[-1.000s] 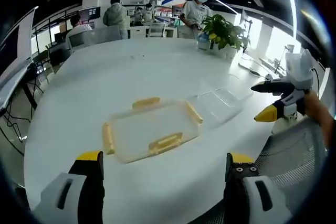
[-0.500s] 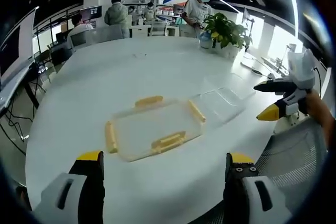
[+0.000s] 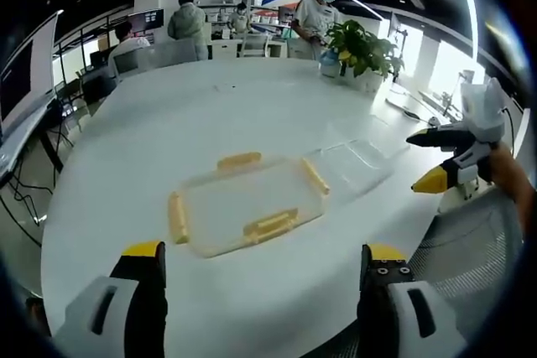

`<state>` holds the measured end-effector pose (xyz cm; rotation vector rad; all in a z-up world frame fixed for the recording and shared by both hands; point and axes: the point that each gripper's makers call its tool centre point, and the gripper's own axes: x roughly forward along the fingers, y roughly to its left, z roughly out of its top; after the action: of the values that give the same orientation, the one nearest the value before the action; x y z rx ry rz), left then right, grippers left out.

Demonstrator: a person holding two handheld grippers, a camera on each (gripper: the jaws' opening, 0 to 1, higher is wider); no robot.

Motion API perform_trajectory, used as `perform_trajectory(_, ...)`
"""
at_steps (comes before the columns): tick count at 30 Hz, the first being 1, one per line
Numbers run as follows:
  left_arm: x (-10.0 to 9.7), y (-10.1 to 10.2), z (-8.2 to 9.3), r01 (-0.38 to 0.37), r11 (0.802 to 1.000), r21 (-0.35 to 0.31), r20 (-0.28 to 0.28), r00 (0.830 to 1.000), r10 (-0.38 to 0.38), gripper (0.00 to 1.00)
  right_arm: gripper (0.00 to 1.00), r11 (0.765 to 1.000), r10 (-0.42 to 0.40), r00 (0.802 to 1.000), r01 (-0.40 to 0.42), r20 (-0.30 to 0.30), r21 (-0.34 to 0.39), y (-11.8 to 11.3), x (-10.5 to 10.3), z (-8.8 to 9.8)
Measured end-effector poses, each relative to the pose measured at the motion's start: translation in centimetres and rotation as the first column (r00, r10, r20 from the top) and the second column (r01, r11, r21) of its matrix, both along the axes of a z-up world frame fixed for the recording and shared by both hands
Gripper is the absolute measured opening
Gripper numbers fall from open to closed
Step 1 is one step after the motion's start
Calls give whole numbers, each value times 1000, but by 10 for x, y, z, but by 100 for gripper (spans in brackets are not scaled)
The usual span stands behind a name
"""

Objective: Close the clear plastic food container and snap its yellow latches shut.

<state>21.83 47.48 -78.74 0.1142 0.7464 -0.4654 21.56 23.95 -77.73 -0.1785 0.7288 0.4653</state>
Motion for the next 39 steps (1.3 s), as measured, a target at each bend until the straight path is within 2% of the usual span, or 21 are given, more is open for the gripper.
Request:
perform_trajectory(2, -2, 1, -3, 2, 1000, 14, -16, 1000, -1, 95, 83, 1000, -1, 1000, 1, 4, 6, 1, 1, 1)
perform_trajectory(11, -2, -1, -4, 24, 1000, 18, -22, 999, -23, 96, 81, 1000, -5, 1000, 5, 8, 21, 1, 3, 5)
perform_trajectory(21, -7, -7, 0, 55, 998, -22, -32, 998, -55, 97, 80, 999, 12, 1000, -13, 13, 44, 6, 1, 8)
perform_trajectory(25, -7, -10, 7, 61, 997, -53, -19, 998, -62, 97, 79, 997, 20, 1000, -22, 21, 72, 8, -1, 12)
perform_trajectory(28, -5, -2, 11, 79, 997, -19, 1, 997, -79, 96, 77, 996, 41, 999, -42, 21, 81, 12, -2, 14)
perform_trajectory(30, -3, 2, 14, 84, 996, -17, 7, 996, -84, 97, 76, 996, 70, 997, -72, 36, 55, 13, -2, 17)
perform_trajectory(34, 0, 10, 19, 118, 993, -15, 37, 992, -117, 99, 78, 993, 112, 991, -115, 67, 37, 16, 1, 24)
perform_trajectory(36, -1, 8, 19, 202, 979, -13, 58, 978, -201, 99, 78, 989, 139, 987, -143, 77, 49, 19, 4, 28)
perform_trajectory(37, -3, 4, 21, 259, 966, -20, 75, 964, -257, 98, 78, 985, 163, 983, -168, 84, 50, 21, 5, 31)
perform_trajectory(39, -2, 7, 23, 268, 963, -24, 85, 960, -265, 98, 79, 976, 211, 972, -214, 100, 23, 24, 8, 34)
